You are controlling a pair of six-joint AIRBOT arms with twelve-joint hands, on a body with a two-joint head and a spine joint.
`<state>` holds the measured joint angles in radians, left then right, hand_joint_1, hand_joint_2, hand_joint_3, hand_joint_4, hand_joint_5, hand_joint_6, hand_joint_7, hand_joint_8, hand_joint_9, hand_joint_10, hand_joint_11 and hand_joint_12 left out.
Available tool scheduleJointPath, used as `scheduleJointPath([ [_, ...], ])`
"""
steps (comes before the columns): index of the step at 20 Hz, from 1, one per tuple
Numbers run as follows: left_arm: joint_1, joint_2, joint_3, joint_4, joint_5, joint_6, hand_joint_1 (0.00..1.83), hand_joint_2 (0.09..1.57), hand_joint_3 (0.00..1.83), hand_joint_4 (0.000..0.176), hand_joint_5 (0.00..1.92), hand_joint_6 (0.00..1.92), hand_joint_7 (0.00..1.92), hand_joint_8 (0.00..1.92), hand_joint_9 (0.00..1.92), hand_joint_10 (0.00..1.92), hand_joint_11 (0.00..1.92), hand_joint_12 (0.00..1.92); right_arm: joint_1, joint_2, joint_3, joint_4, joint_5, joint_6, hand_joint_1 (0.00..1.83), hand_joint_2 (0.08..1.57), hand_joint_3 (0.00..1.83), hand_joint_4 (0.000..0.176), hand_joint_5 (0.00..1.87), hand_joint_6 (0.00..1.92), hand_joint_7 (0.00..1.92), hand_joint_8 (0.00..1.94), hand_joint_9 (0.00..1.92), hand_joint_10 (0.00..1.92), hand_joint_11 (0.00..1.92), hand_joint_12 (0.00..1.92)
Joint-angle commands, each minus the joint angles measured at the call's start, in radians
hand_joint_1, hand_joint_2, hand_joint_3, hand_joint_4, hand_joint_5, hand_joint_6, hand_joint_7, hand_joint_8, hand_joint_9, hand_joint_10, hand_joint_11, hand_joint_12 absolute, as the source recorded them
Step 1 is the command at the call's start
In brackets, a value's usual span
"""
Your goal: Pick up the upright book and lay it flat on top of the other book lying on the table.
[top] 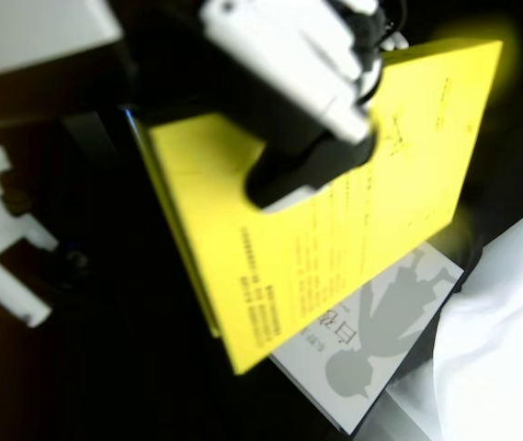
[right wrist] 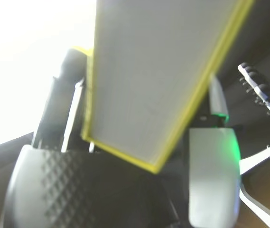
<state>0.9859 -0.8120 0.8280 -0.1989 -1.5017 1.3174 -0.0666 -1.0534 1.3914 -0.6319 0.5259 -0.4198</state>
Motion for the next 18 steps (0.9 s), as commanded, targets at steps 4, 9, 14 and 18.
scheduleJointPath([
  [4, -0.007, -0.012, 0.012, 0.006, -0.140, 0.001, 0.61, 1.02, 0.02, 0.143, 0.00, 0.00, 0.00, 0.00, 0.00, 0.00, 0.00, 0.00, 0.017, -0.022, 0.030, 0.046, 0.068, -0.005, 1.24, 1.19, 0.00, 0.000, 0.71, 1.17, 0.98, 1.25, 1.13, 1.28, 0.90, 1.76],
  [9, -0.005, -0.015, 0.012, 0.002, -0.161, 0.001, 0.63, 1.04, 0.02, 0.150, 0.00, 0.00, 0.00, 0.00, 0.00, 0.00, 0.00, 0.00, 0.000, -0.047, 0.052, 0.058, 0.068, -0.004, 1.35, 1.16, 0.00, 0.000, 0.74, 1.07, 1.01, 1.05, 0.94, 1.42, 0.74, 1.73],
  [14, -0.003, -0.015, 0.010, 0.001, -0.164, 0.001, 0.63, 1.05, 0.02, 0.135, 0.00, 0.00, 0.00, 0.00, 0.00, 0.00, 0.00, 0.00, -0.109, -0.082, 0.090, 0.123, 0.068, 0.000, 1.39, 1.12, 0.00, 0.000, 0.74, 1.07, 1.08, 0.82, 1.02, 1.27, 0.84, 1.64],
  [18, -0.001, -0.015, 0.009, 0.000, -0.168, -0.104, 0.57, 1.04, 0.01, 0.157, 0.00, 0.00, 0.00, 0.00, 0.00, 0.00, 0.00, 0.00, -0.176, -0.111, 0.120, 0.140, 0.068, 0.029, 1.39, 1.12, 0.00, 0.000, 0.75, 1.05, 1.10, 0.77, 1.02, 1.29, 0.84, 1.63],
])
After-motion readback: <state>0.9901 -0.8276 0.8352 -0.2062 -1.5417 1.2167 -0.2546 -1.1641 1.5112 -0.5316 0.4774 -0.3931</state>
